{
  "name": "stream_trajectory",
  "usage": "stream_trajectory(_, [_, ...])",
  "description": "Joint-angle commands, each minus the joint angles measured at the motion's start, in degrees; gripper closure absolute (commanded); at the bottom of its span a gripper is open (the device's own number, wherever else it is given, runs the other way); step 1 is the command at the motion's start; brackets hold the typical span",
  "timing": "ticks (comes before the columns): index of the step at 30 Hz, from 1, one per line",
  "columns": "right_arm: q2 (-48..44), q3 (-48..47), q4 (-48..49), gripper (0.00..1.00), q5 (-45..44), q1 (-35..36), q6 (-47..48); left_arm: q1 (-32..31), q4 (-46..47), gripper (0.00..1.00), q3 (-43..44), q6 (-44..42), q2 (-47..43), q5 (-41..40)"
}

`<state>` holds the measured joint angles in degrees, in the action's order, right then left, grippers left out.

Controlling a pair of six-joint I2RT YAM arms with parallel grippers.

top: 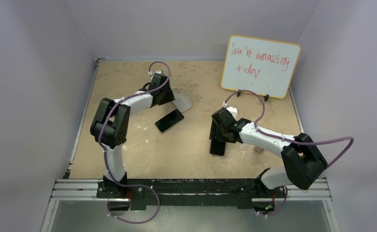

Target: Put the phone into the phone case

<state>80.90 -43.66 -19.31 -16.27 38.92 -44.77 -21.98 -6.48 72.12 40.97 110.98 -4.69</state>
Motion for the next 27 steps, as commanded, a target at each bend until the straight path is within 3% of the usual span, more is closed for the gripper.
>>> stream_trajectory(1, [-1.54,0.27,1.47,0.41,0.61,-0.16,0.89,0.69,1.58,0.58,3.39,0.67,2.63,0.41])
stream_trajectory(12, [-1.78,0.68,1.71,0.42,0.65,-0.16,1.11,0.8,1.64,0.64,4.61,0.34,6.29,1.92])
stream_trajectory(22, [-4.45,2.05,1.56,0.42,0.21,-0.16,0.74,0.8,3.02,0.97,4.68,-1.11,4.0,7.8])
stream_trajectory(27, [-5.4,3.02,1.14,0.43,0.54,-0.13,-0.41,0.38,3.14,1.0,3.51,-2.21,-0.82,10.57])
